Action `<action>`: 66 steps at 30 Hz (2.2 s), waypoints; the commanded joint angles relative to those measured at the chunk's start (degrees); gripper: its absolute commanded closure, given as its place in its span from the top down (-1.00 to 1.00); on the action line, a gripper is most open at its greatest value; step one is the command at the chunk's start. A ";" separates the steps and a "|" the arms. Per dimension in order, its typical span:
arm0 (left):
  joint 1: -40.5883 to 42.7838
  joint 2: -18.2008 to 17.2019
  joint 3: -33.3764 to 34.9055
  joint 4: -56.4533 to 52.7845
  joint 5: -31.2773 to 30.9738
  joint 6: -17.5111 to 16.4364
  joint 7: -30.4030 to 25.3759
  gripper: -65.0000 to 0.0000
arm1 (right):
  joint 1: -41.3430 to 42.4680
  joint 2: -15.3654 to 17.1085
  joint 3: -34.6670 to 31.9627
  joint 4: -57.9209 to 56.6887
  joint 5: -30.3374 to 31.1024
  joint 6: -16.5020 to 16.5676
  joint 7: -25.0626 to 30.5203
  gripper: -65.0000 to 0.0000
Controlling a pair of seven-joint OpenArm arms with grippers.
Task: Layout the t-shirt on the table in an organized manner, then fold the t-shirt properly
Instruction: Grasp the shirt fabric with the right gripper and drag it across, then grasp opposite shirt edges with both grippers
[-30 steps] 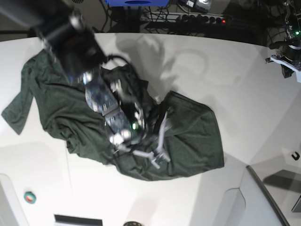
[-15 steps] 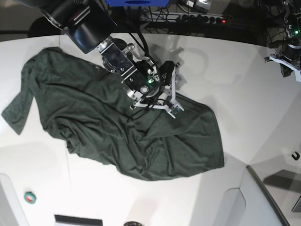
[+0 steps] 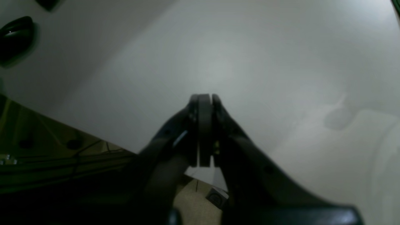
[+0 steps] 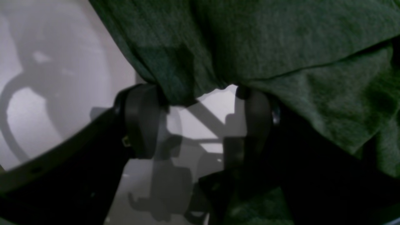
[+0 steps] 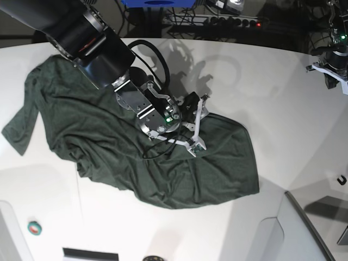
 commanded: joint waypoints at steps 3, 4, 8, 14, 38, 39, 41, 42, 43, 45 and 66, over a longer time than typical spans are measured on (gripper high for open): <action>0.29 -1.08 -0.60 0.68 -0.17 0.31 -1.20 -1.00 | 0.71 -0.67 -0.15 0.77 0.25 -0.07 -0.07 -0.24; 0.29 -1.08 -0.60 0.68 -0.17 0.31 -1.20 -1.00 | 0.71 -0.67 -0.15 0.77 0.25 -0.07 -0.07 -0.42; 0.11 -1.08 -0.51 0.68 -0.17 0.31 -1.20 -1.00 | 0.71 -0.67 -0.24 0.95 0.25 0.20 -0.33 -0.78; -0.24 -1.08 -0.51 0.68 -0.17 0.31 -1.20 -1.00 | -0.52 -0.67 -3.40 9.48 0.16 0.37 -5.25 -0.90; -0.33 -0.20 -0.51 0.68 -0.17 0.31 -1.12 -1.00 | 16.44 -0.67 -12.63 4.20 0.25 0.11 5.38 -0.93; -0.33 -0.20 -0.51 0.68 -0.17 0.31 -1.12 -1.00 | 17.32 -0.67 -12.63 1.30 0.25 0.02 8.28 -0.91; -0.33 -0.02 -0.42 0.68 -0.17 0.31 -1.12 -1.00 | 18.64 -1.02 -12.63 -3.53 0.25 -0.07 12.59 -0.64; -0.42 0.42 -0.42 0.68 -0.17 0.31 -1.12 -1.00 | 19.26 -1.10 -12.63 -5.29 0.25 -0.33 13.65 -0.39; -0.42 0.77 -0.42 0.77 -0.17 0.31 -1.12 -1.00 | 19.87 -1.10 -12.63 -6.26 0.25 -1.56 13.73 -0.06; -0.86 1.30 0.63 0.95 -0.17 0.31 -1.12 -1.00 | 20.05 -1.02 -12.63 -5.73 0.25 -5.61 13.65 0.41; -29.96 13.43 17.16 -8.28 -0.26 0.57 5.13 0.24 | -24.26 25.44 19.81 54.05 0.16 -8.77 -5.17 0.14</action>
